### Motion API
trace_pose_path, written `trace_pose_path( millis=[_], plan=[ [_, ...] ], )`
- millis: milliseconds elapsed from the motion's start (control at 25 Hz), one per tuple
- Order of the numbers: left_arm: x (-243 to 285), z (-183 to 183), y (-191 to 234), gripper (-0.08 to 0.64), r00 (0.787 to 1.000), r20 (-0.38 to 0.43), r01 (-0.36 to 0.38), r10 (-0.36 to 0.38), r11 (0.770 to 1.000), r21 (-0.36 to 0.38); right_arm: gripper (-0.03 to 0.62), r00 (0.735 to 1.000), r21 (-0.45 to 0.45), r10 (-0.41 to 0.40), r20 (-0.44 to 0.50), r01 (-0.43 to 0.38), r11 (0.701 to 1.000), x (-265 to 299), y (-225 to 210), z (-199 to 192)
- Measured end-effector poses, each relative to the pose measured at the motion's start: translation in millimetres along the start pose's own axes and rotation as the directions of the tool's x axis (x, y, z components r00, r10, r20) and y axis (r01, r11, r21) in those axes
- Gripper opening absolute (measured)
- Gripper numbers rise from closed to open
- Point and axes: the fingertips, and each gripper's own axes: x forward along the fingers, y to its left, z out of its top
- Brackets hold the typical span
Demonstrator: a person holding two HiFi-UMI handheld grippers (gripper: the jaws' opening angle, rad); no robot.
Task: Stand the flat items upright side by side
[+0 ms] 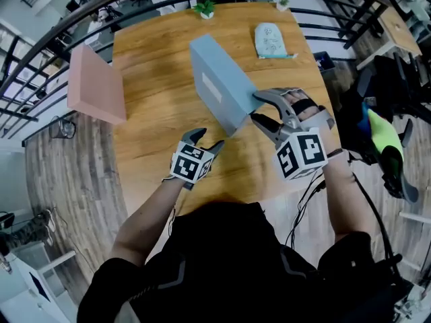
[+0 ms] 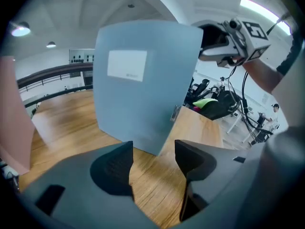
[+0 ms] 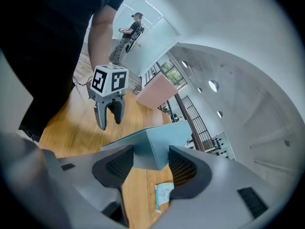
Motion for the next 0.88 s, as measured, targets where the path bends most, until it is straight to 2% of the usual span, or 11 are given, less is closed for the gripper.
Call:
trace_pose_path(
  millis=[160, 240, 360, 520, 640, 720, 800, 880],
  plan=[
    [-42, 16, 14, 0.290, 0.994, 0.101, -0.033, 0.037, 0.999, -0.041, 0.242, 1.000, -0.021, -0.020, -0.012, 0.019, 1.000, 4, 3, 6],
    [-66, 26, 19, 0.286, 0.984, 0.170, -0.040, 0.051, 0.997, -0.067, 0.244, 0.999, -0.045, -0.032, -0.028, 0.031, 0.999, 6, 6, 7],
    [-104, 44, 29, 0.279, 0.954, 0.292, -0.035, 0.070, 0.992, -0.123, 0.264, 0.998, -0.033, -0.036, -0.045, 0.034, 0.999, 8, 9, 10],
    [-147, 56, 38, 0.279, 0.918, 0.384, -0.049, 0.101, 0.989, -0.142, 0.288, 0.997, 0.009, -0.028, -0.072, 0.029, 1.000, 8, 10, 9],
    [-180, 62, 46, 0.278, 0.886, 0.441, -0.091, 0.141, 0.987, -0.134, 0.290, 0.998, 0.104, -0.022, -0.054, 0.028, 0.994, 5, 8, 14],
    [-201, 68, 55, 0.275, 0.855, 0.479, -0.145, 0.199, 0.978, -0.148, 0.311, 0.999, 0.183, -0.040, -0.029, 0.045, 0.982, 0, 2, 19],
    [-220, 71, 67, 0.260, 0.823, 0.509, -0.187, 0.255, 0.966, -0.180, 0.327, 0.998, 0.265, -0.064, -0.006, 0.063, 0.962, -7, -2, 22],
    [-235, 73, 75, 0.258, 0.802, 0.531, -0.192, 0.274, 0.960, -0.205, 0.332, 0.996, 0.375, -0.087, 0.026, 0.071, 0.924, -12, -3, 25]
  ],
)
